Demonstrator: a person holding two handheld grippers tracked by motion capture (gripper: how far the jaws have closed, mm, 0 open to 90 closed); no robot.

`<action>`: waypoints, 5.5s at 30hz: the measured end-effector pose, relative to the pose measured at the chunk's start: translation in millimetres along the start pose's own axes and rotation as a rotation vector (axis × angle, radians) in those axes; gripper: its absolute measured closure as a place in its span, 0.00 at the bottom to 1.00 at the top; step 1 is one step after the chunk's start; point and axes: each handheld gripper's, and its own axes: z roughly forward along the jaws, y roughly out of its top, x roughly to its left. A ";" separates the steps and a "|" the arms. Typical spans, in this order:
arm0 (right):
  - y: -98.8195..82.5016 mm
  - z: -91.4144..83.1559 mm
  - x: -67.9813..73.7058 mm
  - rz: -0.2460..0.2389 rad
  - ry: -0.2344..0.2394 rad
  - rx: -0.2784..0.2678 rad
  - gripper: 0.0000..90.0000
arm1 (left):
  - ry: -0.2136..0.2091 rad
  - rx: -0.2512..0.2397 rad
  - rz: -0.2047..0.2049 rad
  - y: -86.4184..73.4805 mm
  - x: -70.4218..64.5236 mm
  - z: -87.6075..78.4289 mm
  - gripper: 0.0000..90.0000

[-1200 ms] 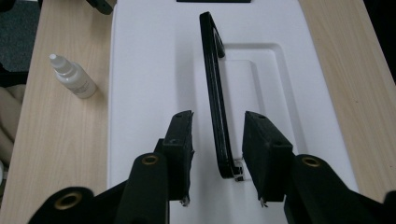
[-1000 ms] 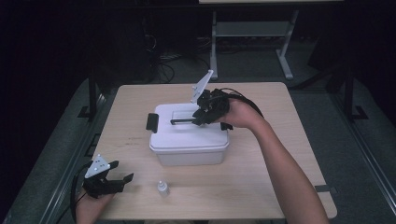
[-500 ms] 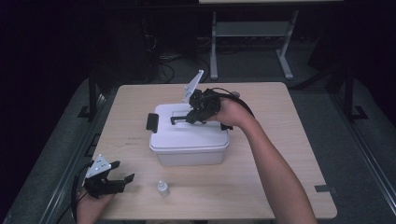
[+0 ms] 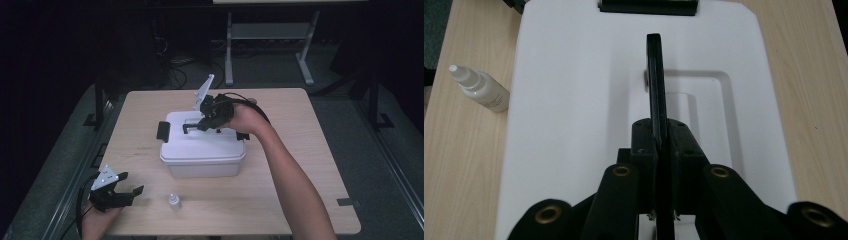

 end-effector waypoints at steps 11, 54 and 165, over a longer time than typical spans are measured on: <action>-0.7 -11.1 1.9 0.004 -0.012 -0.025 0.93 | 0.000 0.003 0.005 0.6 -0.4 0.8 0.22; -67.1 -111.1 37.7 0.078 -0.124 -0.080 0.93 | 0.009 0.019 0.014 0.6 -0.9 1.8 0.23; -286.7 -55.4 102.1 0.471 -0.118 -0.026 0.93 | 0.006 0.038 0.031 0.8 -4.7 7.0 0.23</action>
